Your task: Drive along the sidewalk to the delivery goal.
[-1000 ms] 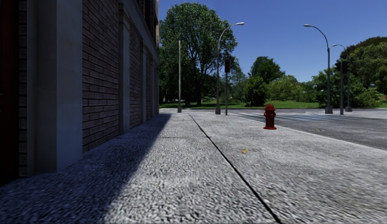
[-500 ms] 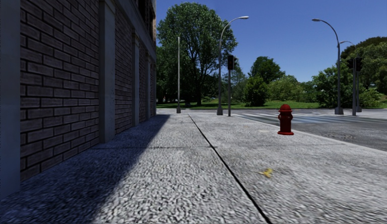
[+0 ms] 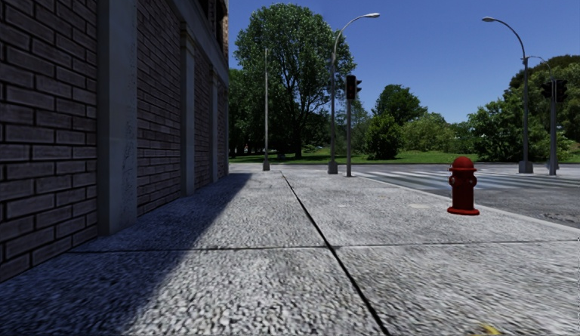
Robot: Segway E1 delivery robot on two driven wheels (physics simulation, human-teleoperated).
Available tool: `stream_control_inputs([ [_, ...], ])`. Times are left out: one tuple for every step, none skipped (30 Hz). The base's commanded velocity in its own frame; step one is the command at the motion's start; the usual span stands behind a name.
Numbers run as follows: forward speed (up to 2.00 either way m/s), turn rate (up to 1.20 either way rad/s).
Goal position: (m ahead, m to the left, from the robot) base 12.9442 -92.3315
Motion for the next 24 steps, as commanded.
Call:
stream_control_inputs([
  [2.0,-0.07],
  [2.0,-0.08],
  [2.0,-0.09],
  [2.0,-0.09],
  [2.0,-0.09],
  [2.0,-0.09],
  [2.0,-0.09],
  [2.0,-0.09],
  [2.0,-0.09],
  [2.0,-0.09],
  [2.0,-0.09],
  [2.0,-0.09],
  [2.0,-0.09],
  [2.0,-0.1],
  [2.0,-0.12],
  [2.0,-0.16],
  [2.0,-0.16],
  [2.0,-0.21],
  [2.0,-0.23],
  [2.0,-0.23],
  [2.0,-0.24],
  [2.0,-0.24],
  [2.0,-0.25],
  [2.0,-0.29],
])
